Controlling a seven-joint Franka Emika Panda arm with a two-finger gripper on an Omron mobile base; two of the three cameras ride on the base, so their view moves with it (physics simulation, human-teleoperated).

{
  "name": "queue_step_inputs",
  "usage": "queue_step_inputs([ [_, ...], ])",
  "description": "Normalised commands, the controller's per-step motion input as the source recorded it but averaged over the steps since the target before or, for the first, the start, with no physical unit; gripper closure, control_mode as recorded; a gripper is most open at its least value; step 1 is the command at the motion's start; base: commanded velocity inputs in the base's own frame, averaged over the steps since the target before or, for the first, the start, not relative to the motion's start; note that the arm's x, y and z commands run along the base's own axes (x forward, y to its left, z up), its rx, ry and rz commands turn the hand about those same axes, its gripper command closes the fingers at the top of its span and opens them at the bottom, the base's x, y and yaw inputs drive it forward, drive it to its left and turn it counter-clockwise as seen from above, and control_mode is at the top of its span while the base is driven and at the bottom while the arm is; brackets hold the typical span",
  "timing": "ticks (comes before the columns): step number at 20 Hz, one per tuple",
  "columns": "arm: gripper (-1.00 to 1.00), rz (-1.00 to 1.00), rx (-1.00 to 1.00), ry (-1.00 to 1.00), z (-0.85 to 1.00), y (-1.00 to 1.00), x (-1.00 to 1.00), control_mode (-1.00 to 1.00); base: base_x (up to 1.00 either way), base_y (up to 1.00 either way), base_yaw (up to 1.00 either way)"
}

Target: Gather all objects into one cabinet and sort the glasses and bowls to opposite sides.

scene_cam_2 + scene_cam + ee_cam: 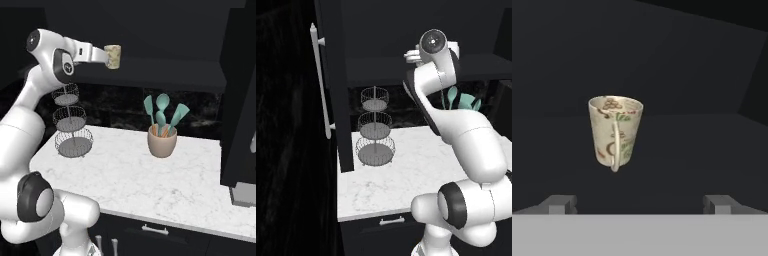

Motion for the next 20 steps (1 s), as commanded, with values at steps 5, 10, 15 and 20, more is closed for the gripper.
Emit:
queue_step_inputs([
  [5, -1.0, 0.0, 0.04, 0.02, -0.06, -0.17, 0.41, -1.0, 0.0, 0.0, 0.0],
  [10, -1.0, 0.0, 0.06, 0.11, -0.05, -0.09, 0.43, -1.0, 0.0, 0.0, 0.0],
  [15, -1.0, 0.0, 0.0, 0.06, 0.0, 0.0, 0.08, -1.0, 0.0, 0.0, 0.0],
  [20, -1.0, 0.0, 0.0, 0.05, 0.0, 0.05, 0.32, -1.0, 0.0, 0.0, 0.0],
])
